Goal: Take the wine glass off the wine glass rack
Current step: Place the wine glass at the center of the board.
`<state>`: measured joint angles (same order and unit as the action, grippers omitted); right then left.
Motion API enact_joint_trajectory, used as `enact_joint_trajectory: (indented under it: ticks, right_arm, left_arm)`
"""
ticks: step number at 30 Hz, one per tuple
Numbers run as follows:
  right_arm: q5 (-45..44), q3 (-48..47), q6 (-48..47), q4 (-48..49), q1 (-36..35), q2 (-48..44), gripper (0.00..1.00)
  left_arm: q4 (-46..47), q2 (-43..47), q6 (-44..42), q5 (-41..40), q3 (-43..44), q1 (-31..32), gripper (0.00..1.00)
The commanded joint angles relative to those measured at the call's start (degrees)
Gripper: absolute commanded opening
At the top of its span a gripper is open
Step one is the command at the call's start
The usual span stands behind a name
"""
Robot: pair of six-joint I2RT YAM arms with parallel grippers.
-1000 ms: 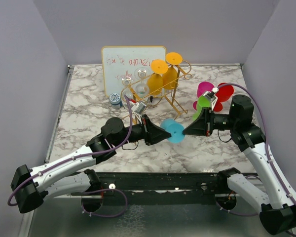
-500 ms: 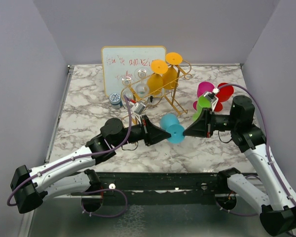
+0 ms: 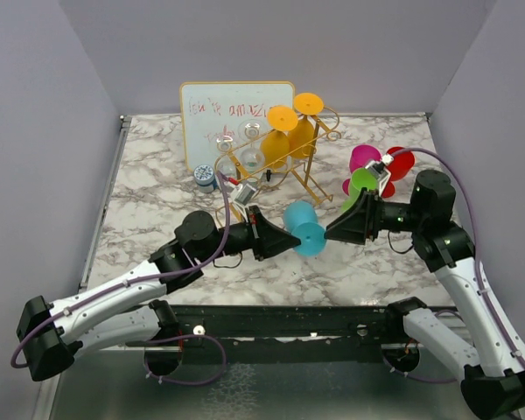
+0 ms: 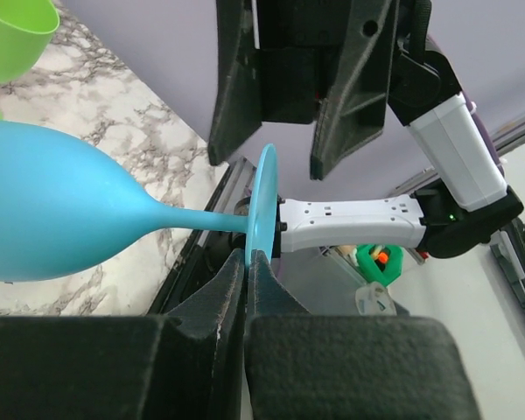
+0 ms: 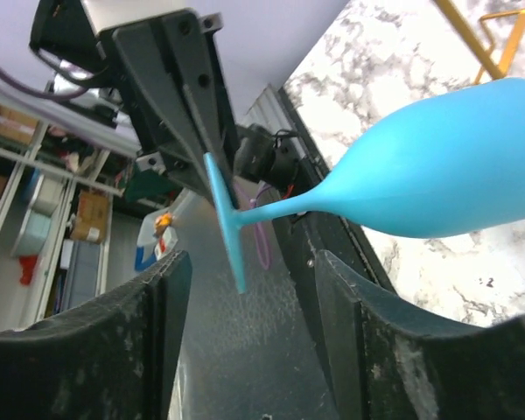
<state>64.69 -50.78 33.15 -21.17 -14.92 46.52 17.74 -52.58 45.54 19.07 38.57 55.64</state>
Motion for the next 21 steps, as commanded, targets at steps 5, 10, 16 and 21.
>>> enact_joint_trajectory:
  ticks: [5,10,16,21]
  right_arm:
    - [-23.66,0.73,7.96,-1.36,-0.02,-4.99,0.75]
    - [-26.52,6.49,12.08,4.47,-0.02,-8.91,0.83]
    - [-20.66,8.2,12.52,6.19,-0.02,-5.2,0.82]
    - [-10.14,11.02,15.4,18.2,0.06,-1.49,0.81]
  left_arm:
    - [0.92,3.09,-4.04,6.38,-1.68,0.17,0.0]
    - [0.69,4.88,-8.51,10.91,-3.25,0.13,0.0]
    - [-10.24,7.89,-17.97,18.96,-2.01,0.17,0.0]
    - [-11.63,12.56,-24.03,22.36,-3.12,0.17,0.0]
